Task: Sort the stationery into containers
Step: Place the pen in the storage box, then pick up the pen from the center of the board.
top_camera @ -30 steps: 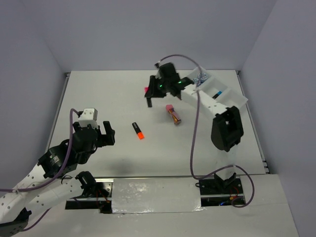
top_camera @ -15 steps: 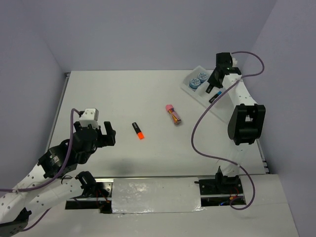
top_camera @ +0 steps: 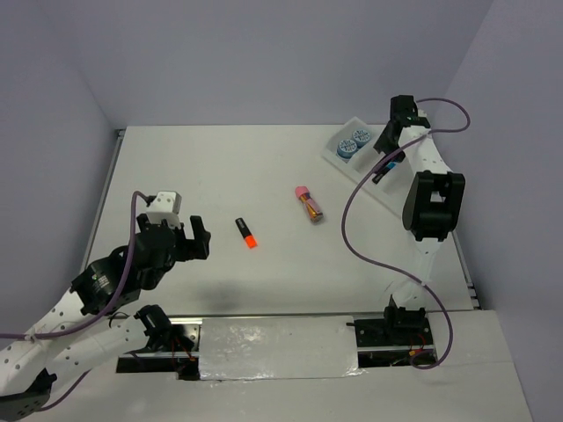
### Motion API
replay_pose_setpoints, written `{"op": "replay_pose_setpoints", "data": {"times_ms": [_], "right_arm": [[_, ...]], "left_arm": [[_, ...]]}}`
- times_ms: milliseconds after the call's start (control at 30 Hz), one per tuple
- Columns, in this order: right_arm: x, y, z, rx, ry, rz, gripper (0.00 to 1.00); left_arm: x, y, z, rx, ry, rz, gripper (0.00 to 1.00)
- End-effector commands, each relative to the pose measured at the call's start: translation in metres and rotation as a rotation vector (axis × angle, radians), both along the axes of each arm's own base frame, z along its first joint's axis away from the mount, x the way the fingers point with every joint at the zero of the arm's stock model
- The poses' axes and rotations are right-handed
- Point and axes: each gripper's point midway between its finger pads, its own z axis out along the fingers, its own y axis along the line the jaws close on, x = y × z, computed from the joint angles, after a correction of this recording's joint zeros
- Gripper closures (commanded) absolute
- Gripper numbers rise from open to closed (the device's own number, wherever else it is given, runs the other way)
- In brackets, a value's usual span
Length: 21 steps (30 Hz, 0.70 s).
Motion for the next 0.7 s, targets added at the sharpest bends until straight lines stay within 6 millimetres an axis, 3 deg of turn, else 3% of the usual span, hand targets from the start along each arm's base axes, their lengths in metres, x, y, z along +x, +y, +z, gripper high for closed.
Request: {"op": "replay_pose_setpoints", "data": {"times_ms": [0, 33, 167, 267, 333, 367, 400, 467, 500, 533, 600, 633, 667], "right_arm": [[0.010, -0.005, 0.019, -0.031, -0.032, -0.008, 0.41], [0.009, -0.006, 0.017, -0.032, -0.028, -0.009, 0.35], [0.011, 0.001, 0.024, -0.001, -0.052, 0.017, 0.32], [0.010, 0.014, 0.056, 0.027, -0.112, 0.045, 0.32], [0.008, 0.041, 0.077, 0.033, -0.162, 0.146, 0.32], [0.001, 0.067, 0.104, 0.020, -0.225, 0.232, 0.32], [-0.008, 0.109, 0.119, 0.024, -0.262, 0.337, 0.33], [-0.032, 0.155, 0.145, -0.020, -0.319, 0.466, 0.33], [-0.062, 0.211, 0.160, -0.019, -0.359, 0.595, 0.33], [-0.078, 0.233, 0.159, -0.028, -0.356, 0.643, 0.34], [-0.111, 0.273, 0.138, -0.032, -0.291, 0.736, 0.35], [-0.138, 0.310, 0.117, -0.018, -0.246, 0.804, 0.37], [-0.151, 0.329, 0.106, -0.006, -0.229, 0.835, 0.39]], "left_arm": [[0.004, -0.007, 0.006, -0.003, -0.017, -0.021, 0.01], [0.004, -0.007, 0.005, -0.003, -0.016, -0.023, 0.01], [0.004, -0.007, 0.006, -0.004, -0.018, -0.024, 0.01], [0.003, -0.006, 0.007, -0.012, -0.023, -0.023, 0.01], [0.003, -0.004, 0.007, -0.011, -0.024, -0.013, 0.01], [0.004, 0.001, 0.009, -0.013, -0.030, 0.018, 0.01], [0.004, 0.005, 0.010, -0.011, -0.032, 0.040, 0.01], [0.003, 0.015, 0.008, -0.010, -0.019, 0.101, 0.01], [0.004, 0.024, 0.011, -0.002, -0.033, 0.154, 0.01], [0.004, 0.031, 0.012, -0.001, -0.033, 0.188, 0.01], [0.001, 0.049, 0.014, -0.002, -0.041, 0.285, 0.00], [-0.003, 0.057, 0.014, -0.016, -0.038, 0.323, 0.01], [-0.004, 0.062, 0.016, -0.025, -0.047, 0.346, 0.01]]}}
